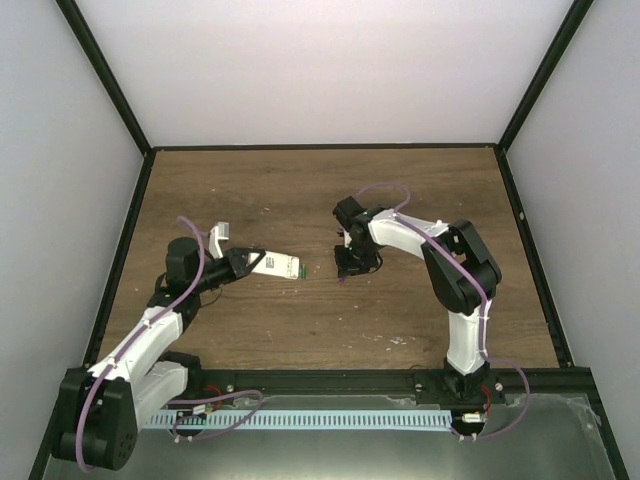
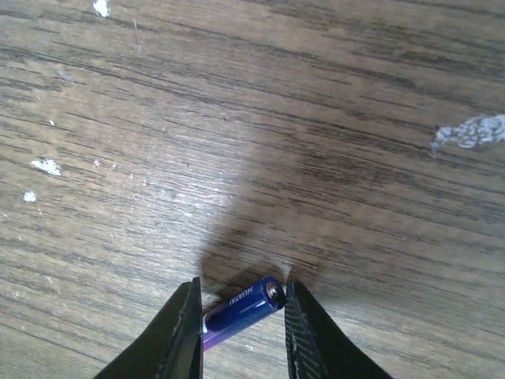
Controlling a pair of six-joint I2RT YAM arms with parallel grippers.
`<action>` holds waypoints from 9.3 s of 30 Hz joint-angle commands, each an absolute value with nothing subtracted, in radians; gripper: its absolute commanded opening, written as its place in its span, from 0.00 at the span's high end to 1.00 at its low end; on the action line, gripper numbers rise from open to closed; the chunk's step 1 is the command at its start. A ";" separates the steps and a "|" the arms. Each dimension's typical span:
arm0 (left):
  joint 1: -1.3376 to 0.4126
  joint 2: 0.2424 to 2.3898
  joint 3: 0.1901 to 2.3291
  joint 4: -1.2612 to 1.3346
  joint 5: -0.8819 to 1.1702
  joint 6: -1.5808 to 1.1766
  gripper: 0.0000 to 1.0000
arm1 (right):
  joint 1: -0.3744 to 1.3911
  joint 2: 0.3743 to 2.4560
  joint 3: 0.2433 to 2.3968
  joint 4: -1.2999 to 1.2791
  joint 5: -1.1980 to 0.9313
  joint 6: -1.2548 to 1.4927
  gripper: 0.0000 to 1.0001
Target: Load the batteries into the remote control
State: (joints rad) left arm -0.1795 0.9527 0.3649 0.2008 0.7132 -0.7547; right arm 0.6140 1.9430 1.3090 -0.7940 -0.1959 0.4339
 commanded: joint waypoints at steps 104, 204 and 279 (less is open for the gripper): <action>-0.238 1.102 0.423 0.618 0.621 -1.012 1.00 | 0.561 1.735 1.624 -0.738 -0.300 0.309 0.99; -0.267 1.200 0.508 0.804 0.469 -1.152 1.00 | 0.610 1.687 1.451 -0.361 -0.412 0.312 0.99; -0.268 1.177 0.486 0.818 0.428 -1.141 1.00 | 0.620 1.666 1.497 -0.351 -0.445 0.283 0.65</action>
State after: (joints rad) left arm -0.2684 1.1973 0.4824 0.7696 0.4305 -1.1477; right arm 0.6132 1.6886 1.4437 -0.3714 -0.4236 0.2951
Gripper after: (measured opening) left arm 0.172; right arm 0.352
